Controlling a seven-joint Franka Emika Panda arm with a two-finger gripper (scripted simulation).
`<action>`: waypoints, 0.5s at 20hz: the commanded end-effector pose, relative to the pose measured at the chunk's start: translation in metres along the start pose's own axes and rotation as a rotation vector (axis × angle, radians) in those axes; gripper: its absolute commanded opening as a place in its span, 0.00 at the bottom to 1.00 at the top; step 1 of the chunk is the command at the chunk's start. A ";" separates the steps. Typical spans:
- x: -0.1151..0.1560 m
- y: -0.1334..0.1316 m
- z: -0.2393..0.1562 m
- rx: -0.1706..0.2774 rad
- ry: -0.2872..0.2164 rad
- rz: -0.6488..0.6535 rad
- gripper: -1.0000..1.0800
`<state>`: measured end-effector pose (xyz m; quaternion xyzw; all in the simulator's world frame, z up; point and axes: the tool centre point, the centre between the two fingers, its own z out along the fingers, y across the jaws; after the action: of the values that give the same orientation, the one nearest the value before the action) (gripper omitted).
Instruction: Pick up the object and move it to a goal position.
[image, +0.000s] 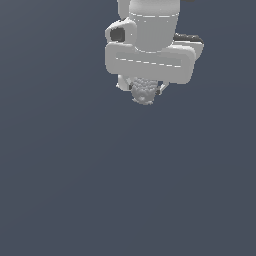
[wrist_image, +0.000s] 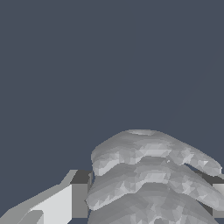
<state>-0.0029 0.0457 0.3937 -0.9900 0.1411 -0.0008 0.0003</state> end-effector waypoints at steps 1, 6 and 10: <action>-0.001 0.000 -0.023 -0.001 -0.001 0.000 0.00; -0.002 0.000 -0.055 -0.001 -0.001 0.000 0.00; -0.002 0.000 -0.072 -0.001 -0.001 0.000 0.00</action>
<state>-0.0048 0.0463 0.4594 -0.9900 0.1411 -0.0007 0.0002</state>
